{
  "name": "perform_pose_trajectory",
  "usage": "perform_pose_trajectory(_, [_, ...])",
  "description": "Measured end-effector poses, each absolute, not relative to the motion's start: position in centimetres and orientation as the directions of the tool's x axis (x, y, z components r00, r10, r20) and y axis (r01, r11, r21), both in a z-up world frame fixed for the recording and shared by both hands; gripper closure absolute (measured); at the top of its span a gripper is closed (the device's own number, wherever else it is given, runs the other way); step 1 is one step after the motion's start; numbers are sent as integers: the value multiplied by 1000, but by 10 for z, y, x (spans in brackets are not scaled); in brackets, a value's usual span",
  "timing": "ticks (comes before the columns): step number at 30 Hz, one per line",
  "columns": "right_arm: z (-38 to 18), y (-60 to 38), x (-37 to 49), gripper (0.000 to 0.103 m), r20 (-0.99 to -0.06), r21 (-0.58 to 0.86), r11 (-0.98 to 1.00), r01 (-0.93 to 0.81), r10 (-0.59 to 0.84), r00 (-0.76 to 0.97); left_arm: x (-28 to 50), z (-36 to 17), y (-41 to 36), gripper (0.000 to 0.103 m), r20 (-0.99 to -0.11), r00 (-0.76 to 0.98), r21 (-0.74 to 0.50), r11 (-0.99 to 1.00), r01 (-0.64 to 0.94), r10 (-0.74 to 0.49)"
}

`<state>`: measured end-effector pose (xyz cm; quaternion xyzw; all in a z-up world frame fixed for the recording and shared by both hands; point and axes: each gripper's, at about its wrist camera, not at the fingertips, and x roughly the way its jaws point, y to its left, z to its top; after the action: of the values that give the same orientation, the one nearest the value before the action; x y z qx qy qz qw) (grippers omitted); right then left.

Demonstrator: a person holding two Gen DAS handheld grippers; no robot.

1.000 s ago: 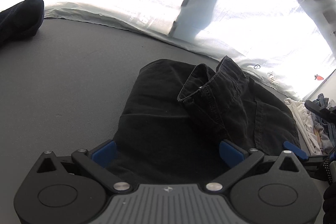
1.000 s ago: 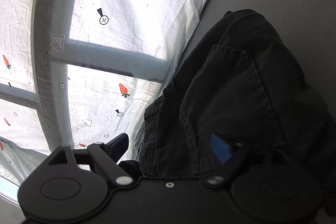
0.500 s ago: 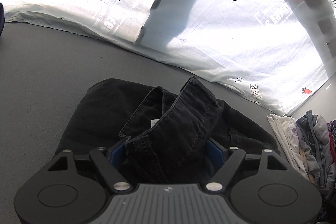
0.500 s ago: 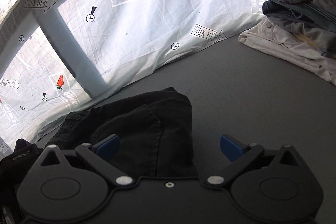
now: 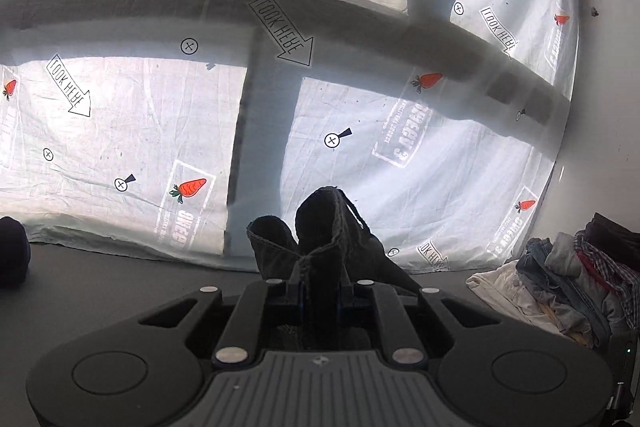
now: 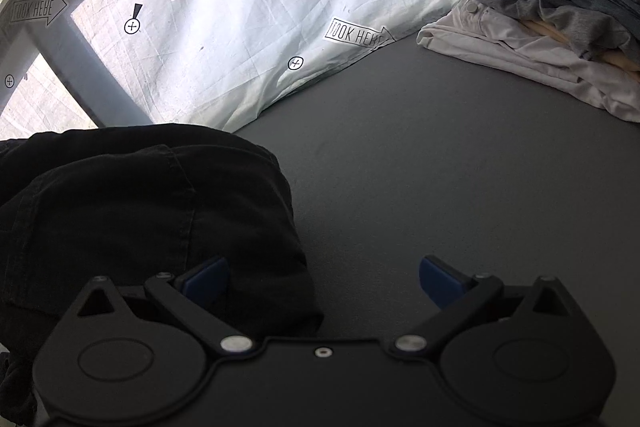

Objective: Fold clothes

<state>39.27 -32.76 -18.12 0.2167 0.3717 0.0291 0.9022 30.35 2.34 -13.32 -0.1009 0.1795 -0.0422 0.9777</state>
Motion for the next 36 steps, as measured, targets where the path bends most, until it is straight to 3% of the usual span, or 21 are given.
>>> perform_pose_trajectory(2, [-185,-324,394,0,-670,404,909,98,221,709,307,-151,46,88,-413,910,-249,966,-63,-47])
perform_pose_trajectory(5, [-191,-319,399,0,-688,410,907,91,243,684,324,-212,81,81,-612,791,-288,934,-212,-9])
perform_pose_trajectory(7, [-192,-314,402,0,-693,408,910,71,258,673,326,-244,91,65,-699,714,-236,935,-266,26])
perform_pose_trajectory(12, [-193,-295,406,0,-707,351,936,-14,275,652,305,-243,102,27,-677,734,-241,927,-288,52])
perform_pose_trajectory(15, [-194,-283,408,0,-716,316,946,-66,283,638,306,-237,104,16,-665,744,-204,943,-264,64])
perform_pose_trajectory(19, [-196,-268,410,0,-728,268,954,-136,293,619,318,-240,100,10,-683,723,-79,973,-216,105])
perform_pose_trajectory(26, [-204,-256,429,0,-762,246,948,-203,319,564,343,-259,95,4,-710,702,-21,995,-98,55])
perform_pose_trajectory(31, [-214,-265,453,0,-760,320,926,-202,378,529,367,-270,111,1,-735,677,-163,981,-109,-46])
perform_pose_trajectory(36, [-219,-269,482,0,-735,417,874,-250,486,472,392,-280,115,0,-757,642,-201,978,-51,-122])
